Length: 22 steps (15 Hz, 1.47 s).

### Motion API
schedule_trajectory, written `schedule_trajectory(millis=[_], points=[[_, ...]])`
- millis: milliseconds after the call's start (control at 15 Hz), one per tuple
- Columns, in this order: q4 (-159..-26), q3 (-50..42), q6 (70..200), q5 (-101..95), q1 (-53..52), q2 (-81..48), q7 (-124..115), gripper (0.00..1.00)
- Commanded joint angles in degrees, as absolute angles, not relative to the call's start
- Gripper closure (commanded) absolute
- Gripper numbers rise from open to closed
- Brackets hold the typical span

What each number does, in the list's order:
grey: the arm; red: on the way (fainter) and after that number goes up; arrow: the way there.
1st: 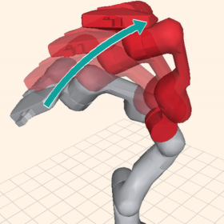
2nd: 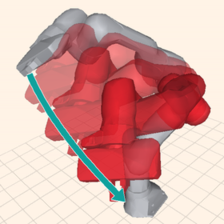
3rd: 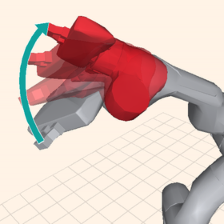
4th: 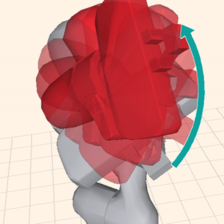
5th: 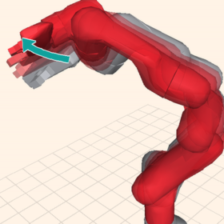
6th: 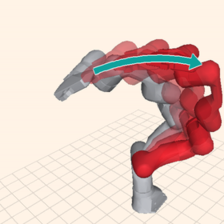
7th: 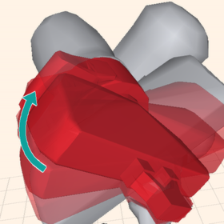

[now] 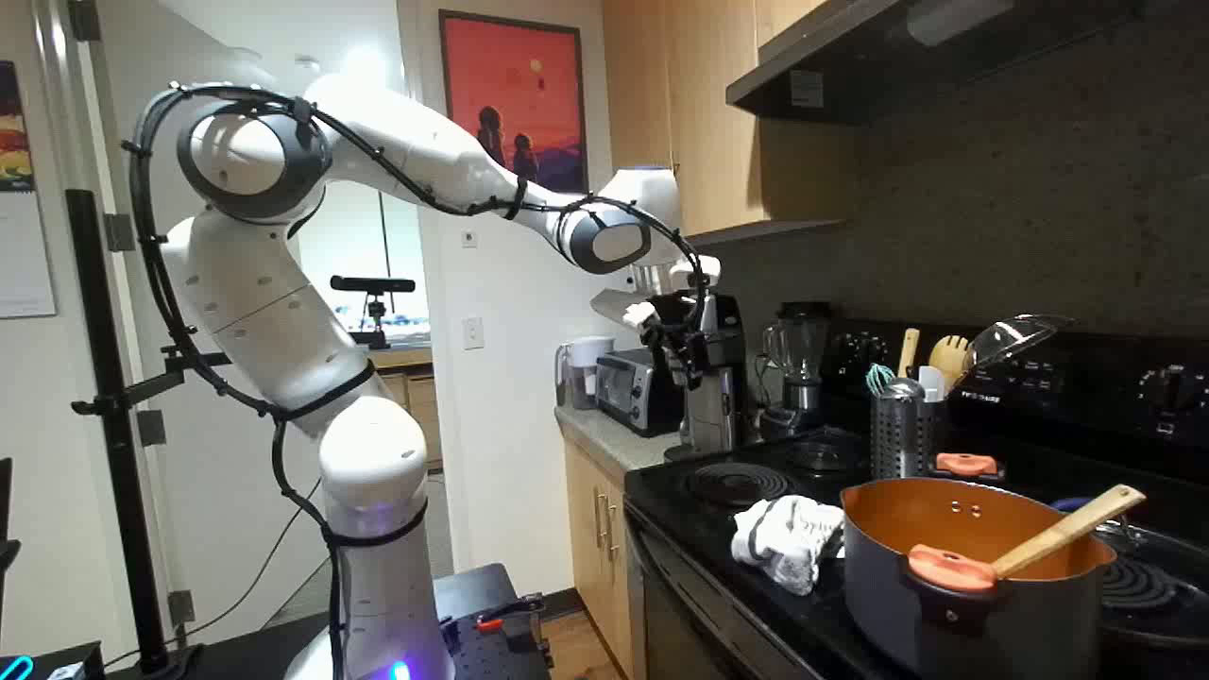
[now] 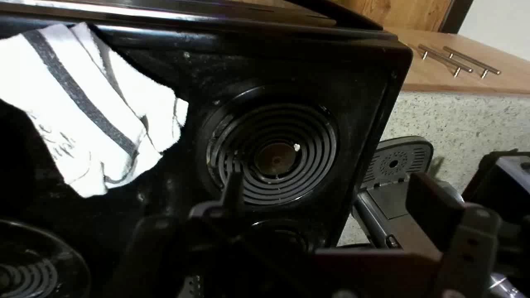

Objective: Place the wooden spoon in the utensil holder

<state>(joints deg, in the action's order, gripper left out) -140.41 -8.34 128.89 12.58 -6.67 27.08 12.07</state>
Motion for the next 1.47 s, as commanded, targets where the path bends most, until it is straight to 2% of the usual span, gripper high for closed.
schedule_trajectory(millis=[0, 600, 1400], points=[[-140.31, -7.27, 128.69, 13.23, -5.48, 26.98, 12.53, 0.0], [-139.21, -7.49, 130.24, 12.51, -4.35, 25.94, 12.13, 0.0], [-133.09, -12.9, 138.36, 12.84, 3.72, 20.95, 10.11, 0.0]])
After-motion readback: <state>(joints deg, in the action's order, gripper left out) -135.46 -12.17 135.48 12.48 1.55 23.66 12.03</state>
